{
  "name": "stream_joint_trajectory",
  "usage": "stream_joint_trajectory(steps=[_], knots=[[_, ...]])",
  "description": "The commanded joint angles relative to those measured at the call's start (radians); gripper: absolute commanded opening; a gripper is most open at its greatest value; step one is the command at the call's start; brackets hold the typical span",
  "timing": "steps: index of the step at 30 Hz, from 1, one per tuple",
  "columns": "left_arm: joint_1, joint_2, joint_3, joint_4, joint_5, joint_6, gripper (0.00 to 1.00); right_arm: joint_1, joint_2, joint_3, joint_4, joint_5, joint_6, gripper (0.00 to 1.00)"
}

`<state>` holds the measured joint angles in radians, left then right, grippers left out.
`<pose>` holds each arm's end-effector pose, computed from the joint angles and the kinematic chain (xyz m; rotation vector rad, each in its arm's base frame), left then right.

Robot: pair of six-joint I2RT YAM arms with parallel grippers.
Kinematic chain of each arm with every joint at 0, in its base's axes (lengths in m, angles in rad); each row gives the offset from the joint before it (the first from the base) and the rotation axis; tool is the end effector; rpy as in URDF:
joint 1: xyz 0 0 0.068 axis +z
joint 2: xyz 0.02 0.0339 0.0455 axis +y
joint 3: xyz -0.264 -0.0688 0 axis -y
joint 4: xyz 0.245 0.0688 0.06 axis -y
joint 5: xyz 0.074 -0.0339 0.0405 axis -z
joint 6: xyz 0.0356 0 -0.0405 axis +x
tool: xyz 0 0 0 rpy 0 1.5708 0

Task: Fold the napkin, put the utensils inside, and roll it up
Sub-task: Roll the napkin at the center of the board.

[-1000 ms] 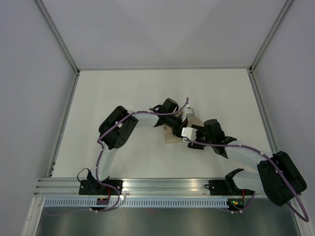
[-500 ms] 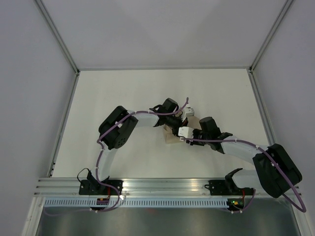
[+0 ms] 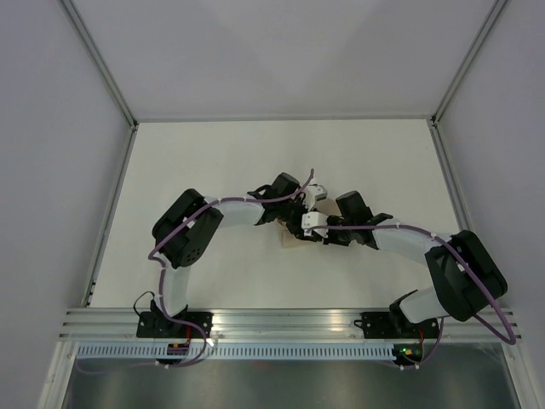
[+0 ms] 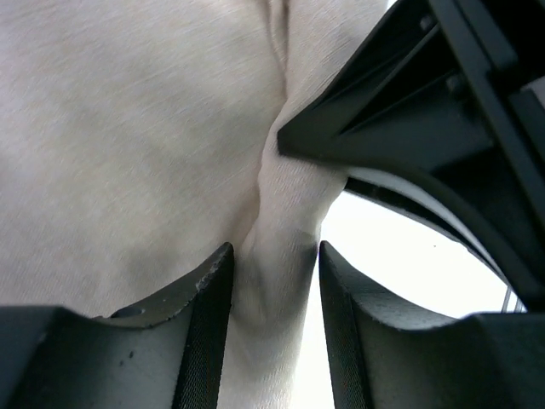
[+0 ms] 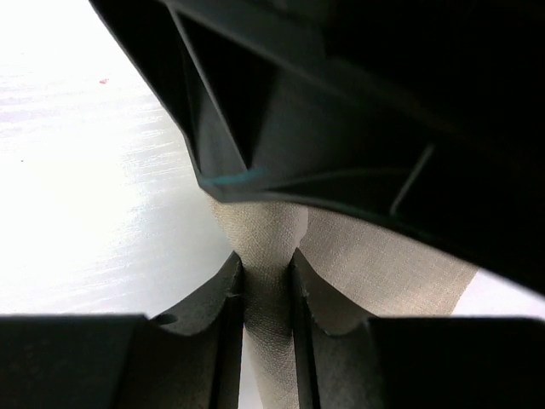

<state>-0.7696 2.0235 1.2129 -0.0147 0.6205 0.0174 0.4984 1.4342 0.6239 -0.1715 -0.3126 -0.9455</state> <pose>0.2855 -0.3055 0.1390 1.2257 2.1496 -1.0848 0.2199 0.1321 0.1492 -1.7373 1.7927 0.2155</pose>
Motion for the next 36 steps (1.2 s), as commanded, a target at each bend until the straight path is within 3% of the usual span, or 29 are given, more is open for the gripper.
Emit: stream_joint_trajectory(steps=[1,5,10,14,18,24,31,36], knots=[[0.018,-0.075,-0.044,0.008,-0.082,-0.105,0.50,-0.004,0.061,0.029,-0.132,0.006,0.014,0.15],[0.038,-0.152,-0.061,0.044,-0.160,-0.167,0.50,-0.004,0.121,0.088,-0.195,-0.028,0.031,0.14],[0.058,-0.261,-0.116,0.041,-0.369,-0.250,0.50,-0.008,0.205,0.167,-0.284,-0.049,0.062,0.10],[0.062,-0.426,-0.226,0.048,-0.536,-0.304,0.50,-0.020,0.245,0.200,-0.342,-0.092,0.070,0.09],[0.062,-0.604,-0.392,0.160,-0.651,-0.343,0.53,-0.035,0.269,0.234,-0.434,-0.157,0.048,0.10],[0.056,-0.704,-0.535,0.309,-0.625,-0.292,0.53,-0.054,0.368,0.316,-0.514,-0.195,0.034,0.09],[-0.017,-0.773,-0.690,0.564,-0.662,-0.134,0.55,-0.076,0.502,0.433,-0.603,-0.260,0.014,0.09],[-0.114,-0.732,-0.658,0.544,-0.677,-0.021,0.57,-0.096,0.589,0.497,-0.663,-0.287,-0.007,0.09]])
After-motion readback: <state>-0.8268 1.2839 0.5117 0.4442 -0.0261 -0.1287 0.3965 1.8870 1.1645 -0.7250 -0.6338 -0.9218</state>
